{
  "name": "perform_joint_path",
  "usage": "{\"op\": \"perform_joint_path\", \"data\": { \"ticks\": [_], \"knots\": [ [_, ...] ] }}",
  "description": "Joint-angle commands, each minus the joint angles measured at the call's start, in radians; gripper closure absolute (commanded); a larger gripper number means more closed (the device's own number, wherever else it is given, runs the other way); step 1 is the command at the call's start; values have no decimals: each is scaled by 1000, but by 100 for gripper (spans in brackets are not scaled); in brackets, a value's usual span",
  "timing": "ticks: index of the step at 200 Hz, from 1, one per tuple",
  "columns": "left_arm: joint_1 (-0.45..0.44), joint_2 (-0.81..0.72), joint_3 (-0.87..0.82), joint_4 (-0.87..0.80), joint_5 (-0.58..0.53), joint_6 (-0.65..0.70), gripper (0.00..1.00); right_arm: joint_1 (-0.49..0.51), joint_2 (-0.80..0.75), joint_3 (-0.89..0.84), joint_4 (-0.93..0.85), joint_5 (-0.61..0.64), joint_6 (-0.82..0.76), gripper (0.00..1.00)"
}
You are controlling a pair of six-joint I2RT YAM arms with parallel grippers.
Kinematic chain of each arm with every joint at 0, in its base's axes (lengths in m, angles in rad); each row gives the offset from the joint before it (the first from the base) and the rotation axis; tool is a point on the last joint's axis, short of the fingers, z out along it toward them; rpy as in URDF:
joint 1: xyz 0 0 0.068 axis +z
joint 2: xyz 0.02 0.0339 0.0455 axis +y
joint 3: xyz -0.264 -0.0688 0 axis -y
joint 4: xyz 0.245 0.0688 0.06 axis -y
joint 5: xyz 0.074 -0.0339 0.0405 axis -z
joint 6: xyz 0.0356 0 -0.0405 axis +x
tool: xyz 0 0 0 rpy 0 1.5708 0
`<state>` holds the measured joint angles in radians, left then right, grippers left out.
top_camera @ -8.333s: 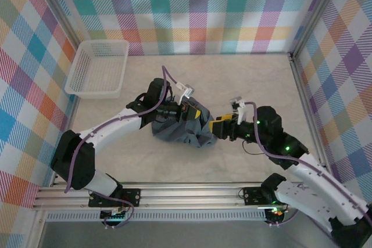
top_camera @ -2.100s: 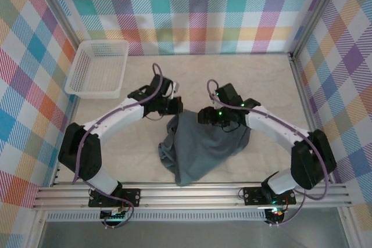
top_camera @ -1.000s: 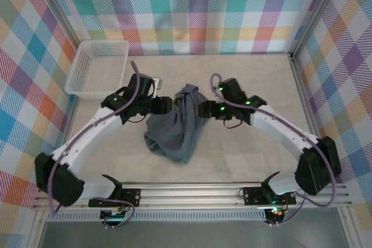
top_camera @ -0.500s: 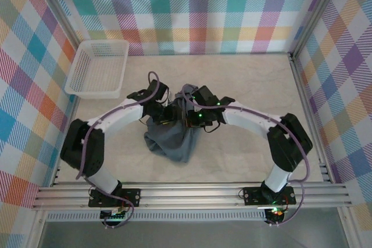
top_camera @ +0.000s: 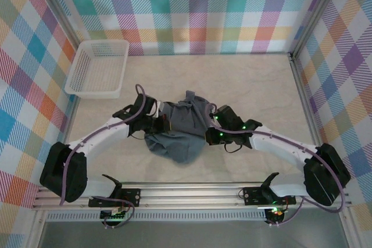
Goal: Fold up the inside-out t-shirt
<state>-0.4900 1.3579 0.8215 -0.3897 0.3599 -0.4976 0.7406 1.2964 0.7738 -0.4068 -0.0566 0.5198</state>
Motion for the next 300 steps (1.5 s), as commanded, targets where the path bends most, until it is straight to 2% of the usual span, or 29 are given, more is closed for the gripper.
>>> {"op": "perform_joint_path", "data": {
  "ticks": [1, 9, 31, 57, 63, 80, 90, 101, 108, 115, 141, 154, 181, 221, 236, 258, 271, 284, 300],
  "knots": [
    [-50, 20, -25, -7, -79, -11, 100, -12, 32, 121, -124, 11, -108, 69],
    [-74, 26, -17, -18, -101, -1, 100, -12, 48, 172, -125, 28, -138, 64],
    [-141, 43, -4, -32, -142, 23, 100, -12, 137, 290, -67, 36, -175, 58],
    [-211, 32, 6, -13, -159, 61, 100, -11, 325, 464, -56, -38, -148, 51],
    [-223, 26, 7, -7, -169, 68, 100, -12, 378, 514, -55, -31, -132, 47],
    [-238, 9, -2, 0, -206, 64, 100, -12, 491, 591, -50, 61, -113, 29],
    [-238, -1, -5, 1, -222, 64, 100, -12, 550, 625, -38, 78, -115, 24],
    [-239, -17, -8, 2, -235, 62, 100, -15, 623, 697, -72, 41, -109, 23],
    [-238, -27, -8, 1, -250, 61, 100, -12, 665, 743, -110, 12, -103, 26],
    [-238, -40, -6, -3, -268, 56, 100, -12, 689, 765, -129, -9, -93, 34],
    [-236, -98, -7, -13, -330, 40, 100, -14, 624, 739, -85, 27, -83, 86],
    [-228, -131, -9, -35, -376, 38, 100, -18, 550, 730, -79, 80, -106, 100],
    [-189, -190, 5, -83, -413, 100, 100, -56, 369, 692, -48, 147, -130, 100],
    [-174, -249, 81, -121, -369, 280, 100, -156, 139, 624, 21, 108, -102, 100],
    [-173, -258, 101, -124, -358, 307, 100, -190, 68, 585, 71, 61, -87, 100],
    [-173, -266, 101, -72, -279, 318, 100, -206, -2, 511, 104, -14, -82, 100],
    [-173, -265, 93, -39, -220, 326, 89, -206, -34, 426, 108, -95, -69, 100],
    [-173, -266, 79, -13, -177, 329, 73, -205, -76, 308, 116, -160, -35, 98],
    [-172, -277, 61, 19, -149, 325, 58, -206, -154, 161, 96, -155, 8, 96]
  ]
}}
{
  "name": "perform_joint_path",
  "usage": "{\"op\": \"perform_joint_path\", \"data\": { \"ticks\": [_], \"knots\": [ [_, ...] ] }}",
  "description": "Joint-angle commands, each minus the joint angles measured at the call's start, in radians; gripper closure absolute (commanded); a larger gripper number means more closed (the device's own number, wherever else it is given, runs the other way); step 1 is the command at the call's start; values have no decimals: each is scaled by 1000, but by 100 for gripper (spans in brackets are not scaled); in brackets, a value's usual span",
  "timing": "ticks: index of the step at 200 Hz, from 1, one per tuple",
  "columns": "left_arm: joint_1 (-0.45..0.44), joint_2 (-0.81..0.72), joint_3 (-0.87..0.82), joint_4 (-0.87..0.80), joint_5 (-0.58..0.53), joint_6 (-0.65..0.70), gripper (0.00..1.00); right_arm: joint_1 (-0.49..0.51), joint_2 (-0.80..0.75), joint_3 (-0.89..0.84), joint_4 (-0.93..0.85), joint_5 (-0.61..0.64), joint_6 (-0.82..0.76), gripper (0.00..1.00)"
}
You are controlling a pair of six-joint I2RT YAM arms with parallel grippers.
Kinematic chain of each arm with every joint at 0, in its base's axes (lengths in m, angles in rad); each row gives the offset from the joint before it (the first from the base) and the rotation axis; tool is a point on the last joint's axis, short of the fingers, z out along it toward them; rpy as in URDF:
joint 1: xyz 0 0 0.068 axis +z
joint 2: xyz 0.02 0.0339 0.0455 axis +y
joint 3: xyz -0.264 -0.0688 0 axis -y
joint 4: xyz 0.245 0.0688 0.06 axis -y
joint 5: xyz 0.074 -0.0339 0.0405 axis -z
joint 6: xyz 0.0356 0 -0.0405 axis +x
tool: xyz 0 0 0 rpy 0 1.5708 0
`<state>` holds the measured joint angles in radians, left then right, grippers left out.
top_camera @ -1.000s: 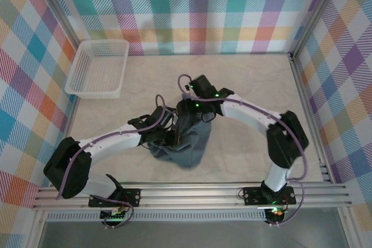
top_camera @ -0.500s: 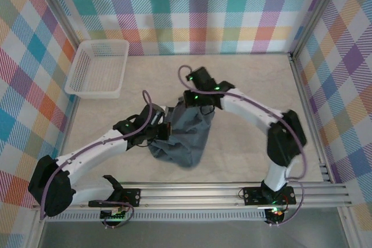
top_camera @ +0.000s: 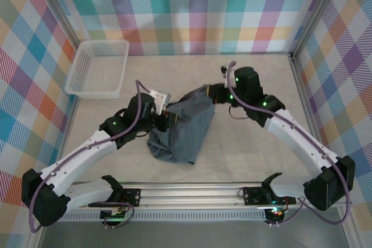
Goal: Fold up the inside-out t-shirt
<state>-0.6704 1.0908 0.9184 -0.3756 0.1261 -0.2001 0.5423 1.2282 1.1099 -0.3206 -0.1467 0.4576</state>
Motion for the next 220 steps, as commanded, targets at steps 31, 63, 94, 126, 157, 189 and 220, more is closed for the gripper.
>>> {"op": "perform_joint_path", "data": {
  "ticks": [31, 63, 94, 126, 157, 189, 220],
  "knots": [
    [9, 3, -45, 59, 95, 18, 43, -7, -287, -446, -1, 9, 131, 99],
    [8, 186, 69, 4, 137, -86, 39, 1, -297, -571, 57, -299, 100, 98],
    [-3, 329, 98, 37, 163, -151, 37, 63, -111, -515, -89, -406, 21, 88],
    [-9, 376, 128, -46, 79, -111, 36, 64, -134, -392, -199, -196, 19, 47],
    [-16, 440, 168, -208, -128, -107, 36, 64, -173, -324, -184, 33, 21, 41],
    [-15, 481, 158, -254, -189, -130, 35, 85, 23, -261, -215, 27, 22, 32],
    [-13, 519, 188, -213, -88, -132, 100, 149, 102, -245, -81, -144, -15, 32]
  ]
}}
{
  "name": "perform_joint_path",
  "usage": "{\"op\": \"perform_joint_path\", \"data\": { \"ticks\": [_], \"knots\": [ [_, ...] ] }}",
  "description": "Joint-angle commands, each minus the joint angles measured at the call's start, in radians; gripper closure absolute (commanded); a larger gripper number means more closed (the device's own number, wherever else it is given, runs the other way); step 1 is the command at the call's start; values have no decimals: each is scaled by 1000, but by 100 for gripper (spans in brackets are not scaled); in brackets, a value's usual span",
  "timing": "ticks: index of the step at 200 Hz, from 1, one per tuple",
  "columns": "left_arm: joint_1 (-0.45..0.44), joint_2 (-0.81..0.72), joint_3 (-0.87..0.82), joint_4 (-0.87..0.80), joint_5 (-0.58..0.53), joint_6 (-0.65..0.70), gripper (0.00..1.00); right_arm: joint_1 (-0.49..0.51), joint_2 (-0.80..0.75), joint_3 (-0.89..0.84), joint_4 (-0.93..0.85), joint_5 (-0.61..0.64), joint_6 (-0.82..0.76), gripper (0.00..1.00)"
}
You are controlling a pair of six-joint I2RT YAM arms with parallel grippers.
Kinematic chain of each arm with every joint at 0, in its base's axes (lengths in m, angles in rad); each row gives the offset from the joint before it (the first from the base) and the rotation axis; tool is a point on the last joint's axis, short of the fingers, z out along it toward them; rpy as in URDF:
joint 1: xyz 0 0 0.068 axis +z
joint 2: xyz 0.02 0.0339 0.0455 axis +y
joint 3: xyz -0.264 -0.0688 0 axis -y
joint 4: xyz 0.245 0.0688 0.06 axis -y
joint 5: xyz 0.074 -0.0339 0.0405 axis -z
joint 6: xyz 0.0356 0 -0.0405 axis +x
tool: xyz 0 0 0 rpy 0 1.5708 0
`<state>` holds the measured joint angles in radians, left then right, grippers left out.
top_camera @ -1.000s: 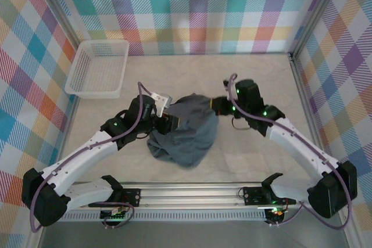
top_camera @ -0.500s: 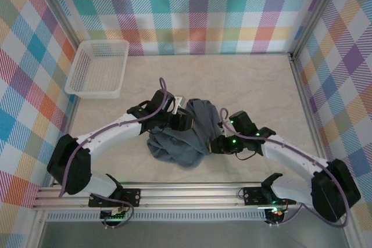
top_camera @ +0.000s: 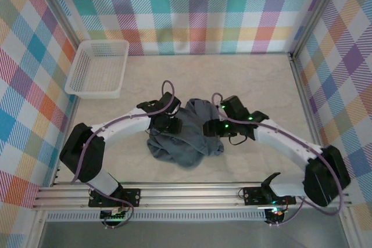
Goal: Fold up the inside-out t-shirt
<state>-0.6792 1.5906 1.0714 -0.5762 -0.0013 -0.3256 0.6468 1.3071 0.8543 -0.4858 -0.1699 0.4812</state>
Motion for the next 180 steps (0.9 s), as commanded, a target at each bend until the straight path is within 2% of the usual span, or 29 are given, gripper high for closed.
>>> {"op": "perform_joint_path", "data": {
  "ticks": [1, 20, 40, 56, 63, 71, 81, 116, 124, 131, 140, 152, 168, 180],
  "knots": [
    [-5, 18, 36, -8, 44, -9, 100, 46, 23, 8, 89, -126, -39, 31],
    [29, -34, 63, 88, 177, -92, 100, 68, -15, -53, 200, -175, -56, 32],
    [59, -78, 150, 149, 275, -174, 100, 101, -103, -137, 318, -127, -115, 29],
    [50, -62, 249, 134, 290, -161, 100, 136, -152, -203, 460, -51, -204, 21],
    [45, -47, 284, 127, 288, -150, 100, 144, -150, -230, 544, -36, -248, 13],
    [44, -33, 316, 121, 279, -143, 100, 150, -122, -246, 625, -13, -291, 5],
    [46, -28, 331, 134, 263, -152, 100, 157, -53, -222, 677, 5, -330, 0],
    [47, -49, 369, 214, 232, -208, 100, 176, 192, -41, 690, 72, -269, 2],
    [48, -60, 375, 200, 193, -207, 100, 180, 253, 12, 647, 93, -249, 9],
    [49, -77, 374, 178, 147, -203, 100, 180, 290, 49, 609, 82, -249, 19],
    [54, -103, 361, 143, 82, -198, 90, 181, 314, 79, 574, 53, -248, 35],
    [67, -146, 321, 110, 22, -183, 76, 180, 308, 80, 569, 21, -240, 63],
    [84, -215, 243, 73, -36, -160, 61, 177, 261, 80, 541, 24, -229, 99],
    [99, -267, 172, 44, -55, -153, 54, 171, 206, 83, 505, 48, -230, 100]
  ]
}}
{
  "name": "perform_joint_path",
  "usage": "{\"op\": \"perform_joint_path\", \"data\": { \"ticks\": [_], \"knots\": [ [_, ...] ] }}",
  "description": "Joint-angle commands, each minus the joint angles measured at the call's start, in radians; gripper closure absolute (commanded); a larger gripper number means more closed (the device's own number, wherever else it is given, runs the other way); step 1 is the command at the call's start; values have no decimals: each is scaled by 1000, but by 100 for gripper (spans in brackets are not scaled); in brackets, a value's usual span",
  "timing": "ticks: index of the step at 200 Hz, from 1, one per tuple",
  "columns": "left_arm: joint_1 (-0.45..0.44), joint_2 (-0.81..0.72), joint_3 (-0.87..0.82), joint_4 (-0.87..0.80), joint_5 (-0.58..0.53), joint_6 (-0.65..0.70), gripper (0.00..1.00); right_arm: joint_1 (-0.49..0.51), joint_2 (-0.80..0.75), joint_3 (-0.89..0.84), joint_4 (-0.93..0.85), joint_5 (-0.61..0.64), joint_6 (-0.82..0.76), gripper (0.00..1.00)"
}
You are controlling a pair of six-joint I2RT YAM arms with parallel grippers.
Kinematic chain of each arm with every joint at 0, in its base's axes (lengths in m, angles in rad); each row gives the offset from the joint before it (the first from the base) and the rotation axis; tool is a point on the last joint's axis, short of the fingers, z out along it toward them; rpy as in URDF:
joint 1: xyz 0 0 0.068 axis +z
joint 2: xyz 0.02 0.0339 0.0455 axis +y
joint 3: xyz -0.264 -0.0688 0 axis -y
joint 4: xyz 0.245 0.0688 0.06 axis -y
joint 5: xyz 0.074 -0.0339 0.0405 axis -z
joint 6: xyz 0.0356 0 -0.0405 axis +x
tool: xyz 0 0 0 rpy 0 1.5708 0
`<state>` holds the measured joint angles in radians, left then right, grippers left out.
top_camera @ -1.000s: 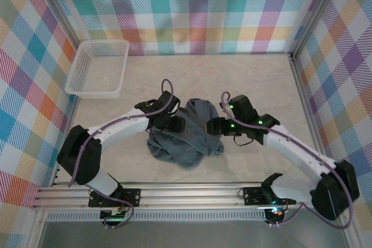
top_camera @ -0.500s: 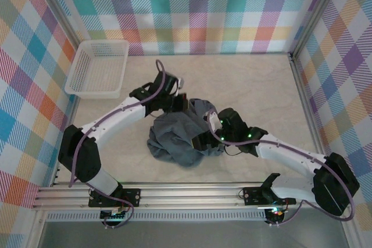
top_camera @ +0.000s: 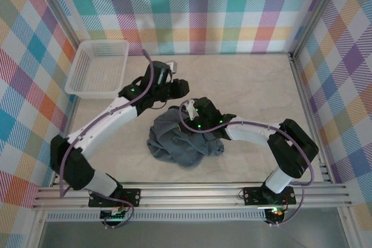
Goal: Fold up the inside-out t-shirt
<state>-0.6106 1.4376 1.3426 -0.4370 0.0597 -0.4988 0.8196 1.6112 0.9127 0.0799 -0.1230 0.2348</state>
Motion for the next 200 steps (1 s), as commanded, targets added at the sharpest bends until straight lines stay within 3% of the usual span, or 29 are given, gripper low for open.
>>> {"op": "perform_joint_path", "data": {
  "ticks": [1, 57, 91, 121, 147, 177, 200],
  "knots": [
    [32, -119, -105, -98, -116, 19, 53, -3, -104, 25, -64, 2, 16, 100],
    [63, -289, -379, -157, -105, -31, 26, -181, -394, -1, -113, 76, 48, 100],
    [64, -210, -418, -166, -76, -37, 22, -273, -506, -14, -199, 164, 20, 100],
    [62, -72, -436, -106, 48, -19, 19, -294, -580, -53, -206, 241, 89, 100],
    [47, 44, -442, -43, 200, 26, 21, -316, -555, -1, -286, 282, 193, 100],
    [-15, 75, -404, -56, 190, 125, 20, -376, -482, 120, -405, 307, 302, 100],
    [-62, 19, -408, 36, 245, 241, 13, -441, -313, 270, -592, 290, 363, 100]
  ]
}}
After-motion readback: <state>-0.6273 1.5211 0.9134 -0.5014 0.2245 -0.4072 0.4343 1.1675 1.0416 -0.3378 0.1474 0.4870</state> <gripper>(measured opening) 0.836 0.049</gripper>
